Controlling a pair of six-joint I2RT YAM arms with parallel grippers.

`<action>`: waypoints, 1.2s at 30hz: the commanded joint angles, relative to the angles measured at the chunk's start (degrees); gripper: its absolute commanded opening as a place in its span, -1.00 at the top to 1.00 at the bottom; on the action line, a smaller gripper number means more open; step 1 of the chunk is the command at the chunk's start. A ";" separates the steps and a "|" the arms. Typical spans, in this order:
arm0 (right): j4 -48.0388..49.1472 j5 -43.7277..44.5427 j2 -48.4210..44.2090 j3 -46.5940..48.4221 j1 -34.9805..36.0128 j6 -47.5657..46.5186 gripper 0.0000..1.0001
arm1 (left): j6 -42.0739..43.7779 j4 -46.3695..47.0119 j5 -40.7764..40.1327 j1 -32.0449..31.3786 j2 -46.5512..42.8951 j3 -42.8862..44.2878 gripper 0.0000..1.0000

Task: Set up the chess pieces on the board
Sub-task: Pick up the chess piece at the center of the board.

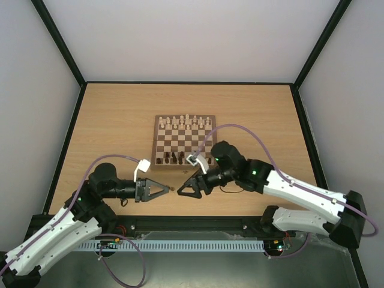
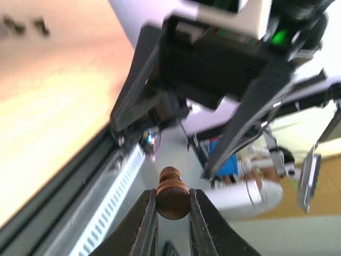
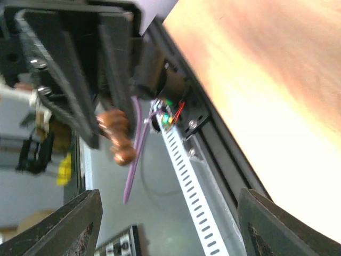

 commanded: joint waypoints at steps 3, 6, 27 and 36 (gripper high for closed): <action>15.96 11.73 -10.89 -9.14 -2.95 13.23 -0.40 | -8.33 19.90 -13.30 -0.23 2.49 -3.17 0.96; 18.42 13.04 -13.84 -10.59 -4.52 14.72 -0.30 | -11.20 24.70 -14.73 -0.34 3.53 -4.38 0.96; 48.41 -2.82 -3.13 -15.61 -8.74 31.18 0.05 | -18.94 34.03 -17.13 -0.33 0.02 -10.59 0.96; 52.53 -5.48 -0.05 -15.55 -8.67 33.98 0.24 | -18.61 34.13 -16.85 -0.31 0.26 -10.86 0.96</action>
